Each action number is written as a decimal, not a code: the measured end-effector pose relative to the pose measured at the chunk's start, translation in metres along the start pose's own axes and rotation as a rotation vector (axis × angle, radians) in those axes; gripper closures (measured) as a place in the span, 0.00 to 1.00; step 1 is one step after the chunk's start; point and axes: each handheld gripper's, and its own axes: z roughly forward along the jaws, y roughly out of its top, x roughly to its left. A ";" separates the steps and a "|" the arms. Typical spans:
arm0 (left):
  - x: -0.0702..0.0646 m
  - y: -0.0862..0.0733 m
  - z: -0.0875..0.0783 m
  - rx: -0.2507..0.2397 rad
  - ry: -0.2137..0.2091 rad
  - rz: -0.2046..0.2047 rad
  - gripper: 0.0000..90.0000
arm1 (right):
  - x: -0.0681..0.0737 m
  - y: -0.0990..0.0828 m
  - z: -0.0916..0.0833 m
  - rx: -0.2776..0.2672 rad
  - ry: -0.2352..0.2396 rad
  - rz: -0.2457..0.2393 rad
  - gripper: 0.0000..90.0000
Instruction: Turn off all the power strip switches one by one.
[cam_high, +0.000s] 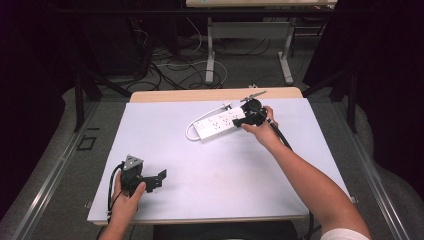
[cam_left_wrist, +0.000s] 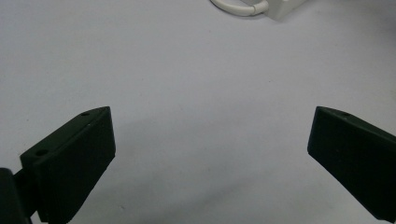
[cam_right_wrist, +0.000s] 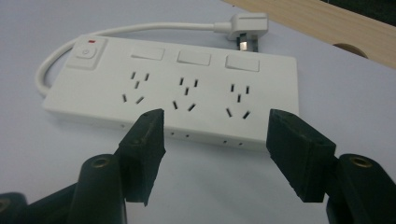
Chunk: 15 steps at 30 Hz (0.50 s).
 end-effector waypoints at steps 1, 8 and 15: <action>0.000 0.000 -0.001 0.009 -0.003 0.001 0.01 | 0.002 -0.003 -0.003 -0.001 0.008 0.009 0.37; 0.000 0.000 0.000 -0.002 -0.001 -0.002 0.01 | 0.014 -0.023 -0.020 0.003 0.035 -0.002 0.18; -0.001 0.000 0.000 -0.001 -0.002 0.000 0.01 | 0.026 -0.047 -0.034 -0.004 0.012 -0.047 0.11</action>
